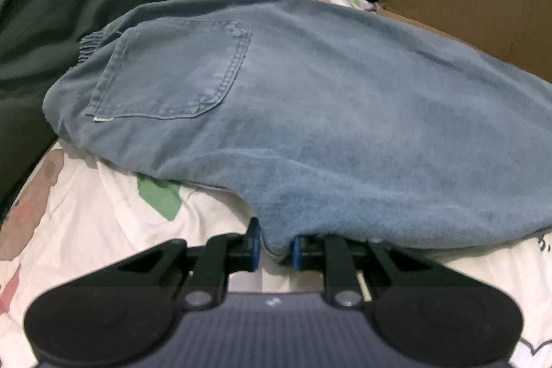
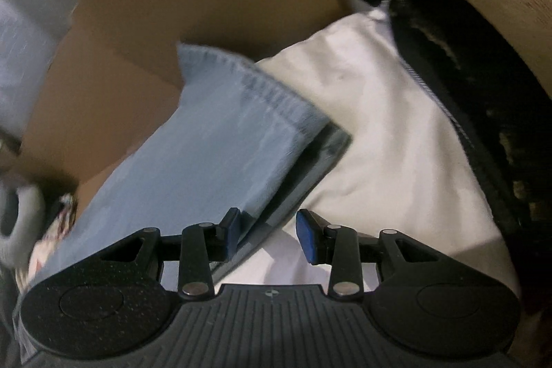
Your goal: Fold clothes
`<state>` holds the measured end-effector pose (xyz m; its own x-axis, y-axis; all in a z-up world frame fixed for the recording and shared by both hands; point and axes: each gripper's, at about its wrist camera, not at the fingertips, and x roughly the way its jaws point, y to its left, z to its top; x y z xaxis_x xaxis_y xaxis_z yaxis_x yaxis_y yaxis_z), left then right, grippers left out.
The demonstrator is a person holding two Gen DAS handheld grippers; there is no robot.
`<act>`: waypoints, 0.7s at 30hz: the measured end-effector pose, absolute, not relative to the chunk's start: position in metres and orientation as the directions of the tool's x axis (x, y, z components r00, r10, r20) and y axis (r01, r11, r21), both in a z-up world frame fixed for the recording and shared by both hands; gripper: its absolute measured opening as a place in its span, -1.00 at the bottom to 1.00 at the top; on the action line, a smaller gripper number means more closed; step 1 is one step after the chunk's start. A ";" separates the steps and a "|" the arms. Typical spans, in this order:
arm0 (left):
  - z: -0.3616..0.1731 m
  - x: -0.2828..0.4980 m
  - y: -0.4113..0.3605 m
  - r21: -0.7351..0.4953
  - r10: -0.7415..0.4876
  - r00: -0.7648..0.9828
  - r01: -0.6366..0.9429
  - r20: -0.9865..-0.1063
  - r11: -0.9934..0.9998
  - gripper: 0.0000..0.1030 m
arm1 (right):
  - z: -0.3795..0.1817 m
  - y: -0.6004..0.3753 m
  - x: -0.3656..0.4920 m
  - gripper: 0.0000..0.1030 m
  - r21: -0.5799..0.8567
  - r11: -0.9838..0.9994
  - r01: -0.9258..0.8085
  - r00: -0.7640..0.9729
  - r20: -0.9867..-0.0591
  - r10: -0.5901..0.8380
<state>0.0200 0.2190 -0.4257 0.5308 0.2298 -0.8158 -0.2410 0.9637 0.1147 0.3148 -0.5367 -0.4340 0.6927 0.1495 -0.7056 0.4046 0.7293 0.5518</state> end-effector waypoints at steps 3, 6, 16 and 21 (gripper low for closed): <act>-0.427 0.023 0.219 0.112 0.229 0.521 -0.247 -0.822 0.963 -0.64 | -0.439 -0.541 0.318 -0.10 0.561 0.719 0.410 0.708 -0.692 0.137; -0.431 0.023 0.217 0.124 0.236 0.514 -0.243 -0.825 0.962 -0.64 | -0.441 -0.548 0.322 -0.10 0.592 0.677 0.438 0.725 -0.678 0.123; -0.435 0.026 0.213 0.132 0.246 0.497 -0.253 -0.832 0.958 -0.63 | -0.439 -0.551 0.325 -0.09 0.612 0.663 0.431 0.776 -0.626 0.074; -0.436 0.027 0.213 0.135 0.248 0.496 -0.252 -0.832 0.958 -0.63 | -0.421 -0.549 0.329 -0.10 0.571 0.741 0.354 0.795 -0.601 0.084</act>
